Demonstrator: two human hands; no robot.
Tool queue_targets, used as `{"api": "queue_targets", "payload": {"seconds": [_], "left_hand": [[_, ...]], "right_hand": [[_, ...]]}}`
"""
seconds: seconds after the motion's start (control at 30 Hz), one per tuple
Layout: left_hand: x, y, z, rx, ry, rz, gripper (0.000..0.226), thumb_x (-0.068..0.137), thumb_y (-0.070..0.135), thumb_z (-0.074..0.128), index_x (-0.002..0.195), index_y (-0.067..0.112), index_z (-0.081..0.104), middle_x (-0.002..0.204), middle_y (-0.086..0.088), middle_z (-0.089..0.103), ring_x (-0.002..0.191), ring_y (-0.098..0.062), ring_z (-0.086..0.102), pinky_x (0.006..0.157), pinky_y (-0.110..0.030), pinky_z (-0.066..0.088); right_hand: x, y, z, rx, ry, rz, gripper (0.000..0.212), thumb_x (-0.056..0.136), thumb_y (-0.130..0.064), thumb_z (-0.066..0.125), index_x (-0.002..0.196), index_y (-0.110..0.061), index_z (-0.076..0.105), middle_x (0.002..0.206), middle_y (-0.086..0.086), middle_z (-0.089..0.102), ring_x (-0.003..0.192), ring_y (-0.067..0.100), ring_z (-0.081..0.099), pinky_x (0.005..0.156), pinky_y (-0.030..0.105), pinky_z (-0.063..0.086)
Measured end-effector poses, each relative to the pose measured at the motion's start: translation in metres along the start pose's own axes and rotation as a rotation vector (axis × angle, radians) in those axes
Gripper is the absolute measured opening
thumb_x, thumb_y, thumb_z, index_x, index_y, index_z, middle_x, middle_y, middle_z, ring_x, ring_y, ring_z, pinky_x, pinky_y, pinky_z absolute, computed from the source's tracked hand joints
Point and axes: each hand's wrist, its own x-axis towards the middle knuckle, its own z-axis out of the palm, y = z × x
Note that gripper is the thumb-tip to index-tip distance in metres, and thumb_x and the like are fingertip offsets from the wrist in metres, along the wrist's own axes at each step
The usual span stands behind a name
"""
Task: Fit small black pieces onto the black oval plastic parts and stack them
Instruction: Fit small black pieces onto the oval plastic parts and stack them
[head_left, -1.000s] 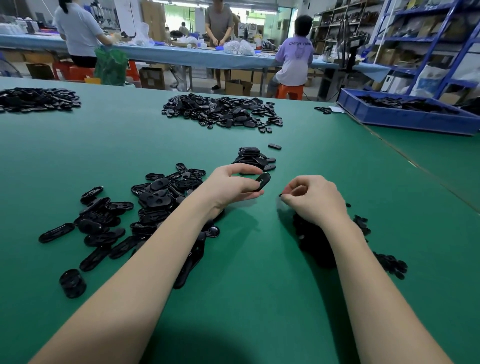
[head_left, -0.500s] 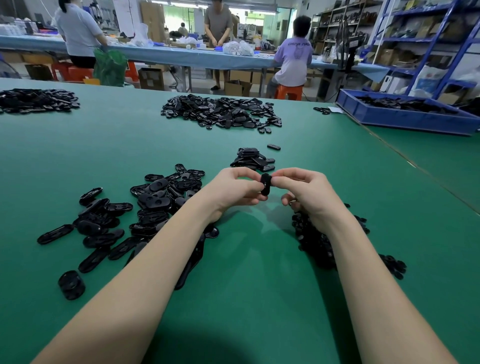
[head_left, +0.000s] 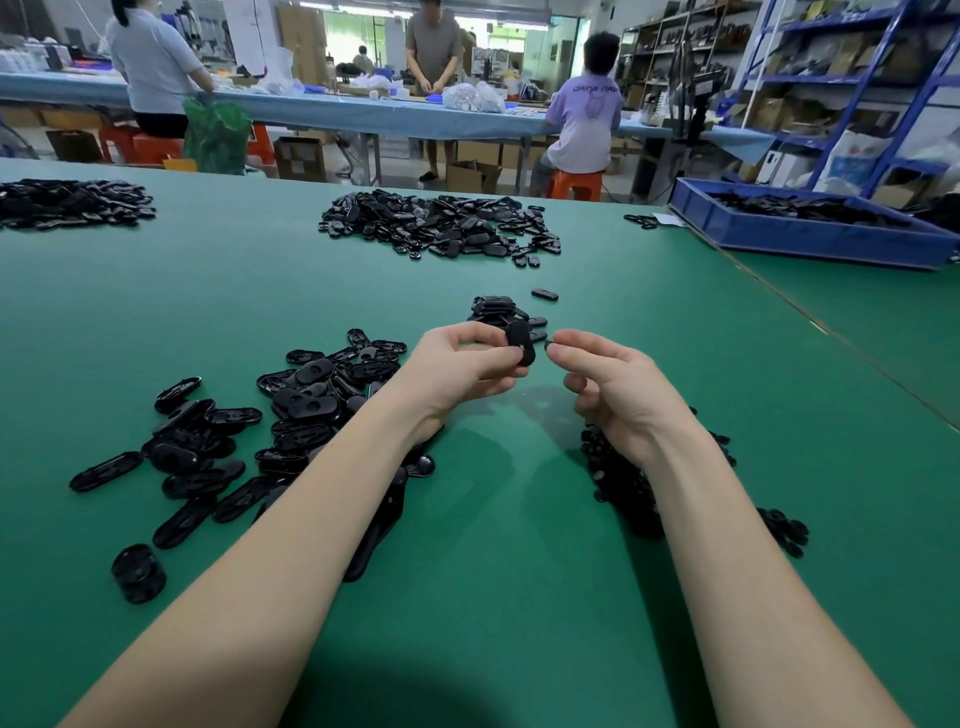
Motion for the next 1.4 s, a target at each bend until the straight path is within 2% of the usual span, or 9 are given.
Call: {"api": "queue_targets", "payload": {"seconds": [0.17, 0.37, 0.57, 0.77, 0.9, 1.07, 1.17, 1.27, 1.4], "left_hand": [[-0.001, 0.001, 0.002, 0.053, -0.016, 0.129, 0.025, 0.088, -0.005, 0.071, 0.107, 0.009, 0.066, 0.089, -0.014, 0.077, 0.08, -0.022, 0.076, 0.07, -0.024, 0.059], [-0.004, 0.001, 0.005, 0.159, -0.032, 0.209, 0.03, 0.087, -0.008, 0.071, 0.115, 0.0, 0.066, 0.096, -0.023, 0.076, 0.079, -0.024, 0.076, 0.072, -0.026, 0.06], [-0.006, 0.0, 0.008, 0.21, -0.012, 0.227, 0.028, 0.086, -0.01, 0.07, 0.112, -0.002, 0.064, 0.094, -0.022, 0.075, 0.084, -0.031, 0.076, 0.074, -0.029, 0.061], [-0.008, 0.001, 0.011, 0.324, 0.037, 0.268, 0.026, 0.082, -0.002, 0.076, 0.104, 0.009, 0.069, 0.085, -0.008, 0.078, 0.076, -0.024, 0.077, 0.074, -0.029, 0.062], [-0.009, 0.003, 0.01, 0.415, 0.03, 0.288, 0.025, 0.082, 0.002, 0.077, 0.103, 0.014, 0.069, 0.085, -0.002, 0.078, 0.07, -0.018, 0.076, 0.071, -0.02, 0.059], [-0.01, 0.001, 0.012, 0.514, 0.057, 0.342, 0.023, 0.082, 0.005, 0.079, 0.101, 0.015, 0.07, 0.084, 0.0, 0.078, 0.067, -0.012, 0.075, 0.058, -0.01, 0.049], [-0.008, -0.002, 0.014, 0.538, 0.076, 0.383, 0.023, 0.081, 0.007, 0.08, 0.099, 0.017, 0.07, 0.082, 0.003, 0.077, 0.066, -0.009, 0.075, 0.065, -0.013, 0.054], [-0.006, -0.005, 0.015, 0.558, 0.09, 0.436, 0.023, 0.081, 0.007, 0.08, 0.098, 0.018, 0.069, 0.08, 0.005, 0.077, 0.067, -0.008, 0.074, 0.07, -0.018, 0.058], [-0.005, -0.006, 0.016, 0.48, 0.087, 0.448, 0.023, 0.082, 0.003, 0.078, 0.1, 0.014, 0.069, 0.08, 0.005, 0.077, 0.069, -0.01, 0.075, 0.069, -0.019, 0.059]], "right_hand": [[-0.001, 0.001, 0.003, -0.085, -0.059, -0.026, 0.017, 0.089, -0.008, 0.076, 0.101, -0.018, 0.077, 0.075, -0.003, 0.062, 0.055, 0.006, 0.051, 0.047, 0.015, 0.04], [-0.001, 0.0, 0.003, -0.024, 0.051, -0.011, 0.018, 0.086, -0.006, 0.08, 0.096, -0.018, 0.071, 0.08, 0.009, 0.064, 0.062, 0.011, 0.062, 0.055, 0.016, 0.051], [-0.001, -0.002, 0.004, -0.112, 0.157, -0.023, 0.023, 0.078, -0.015, 0.088, 0.09, -0.02, 0.069, 0.06, -0.001, 0.06, 0.046, 0.005, 0.053, 0.045, 0.017, 0.038], [-0.005, -0.008, 0.006, -0.311, 0.197, -0.119, 0.021, 0.076, -0.02, 0.089, 0.084, -0.021, 0.07, 0.052, -0.013, 0.061, 0.043, 0.002, 0.047, 0.04, 0.014, 0.034], [-0.005, -0.011, 0.007, -0.359, 0.199, -0.127, 0.02, 0.076, -0.019, 0.089, 0.083, -0.02, 0.07, 0.049, -0.016, 0.058, 0.04, 0.003, 0.042, 0.04, 0.015, 0.033], [-0.004, -0.01, 0.005, -0.377, 0.223, -0.113, 0.023, 0.071, -0.022, 0.092, 0.076, -0.023, 0.069, 0.048, -0.017, 0.053, 0.041, 0.002, 0.041, 0.041, 0.016, 0.031], [-0.003, -0.009, 0.007, -0.332, 0.246, -0.07, 0.024, 0.069, -0.022, 0.093, 0.074, -0.023, 0.07, 0.054, -0.013, 0.057, 0.052, 0.007, 0.045, 0.047, 0.019, 0.034], [-0.002, -0.007, 0.009, -0.268, 0.268, -0.046, 0.025, 0.068, -0.02, 0.094, 0.072, -0.022, 0.069, 0.046, -0.017, 0.054, 0.048, 0.007, 0.042, 0.038, 0.014, 0.031], [-0.002, -0.005, 0.01, -0.259, 0.289, -0.104, 0.025, 0.07, -0.022, 0.093, 0.076, -0.023, 0.069, 0.048, -0.017, 0.056, 0.042, 0.006, 0.042, 0.037, 0.015, 0.03]]}}
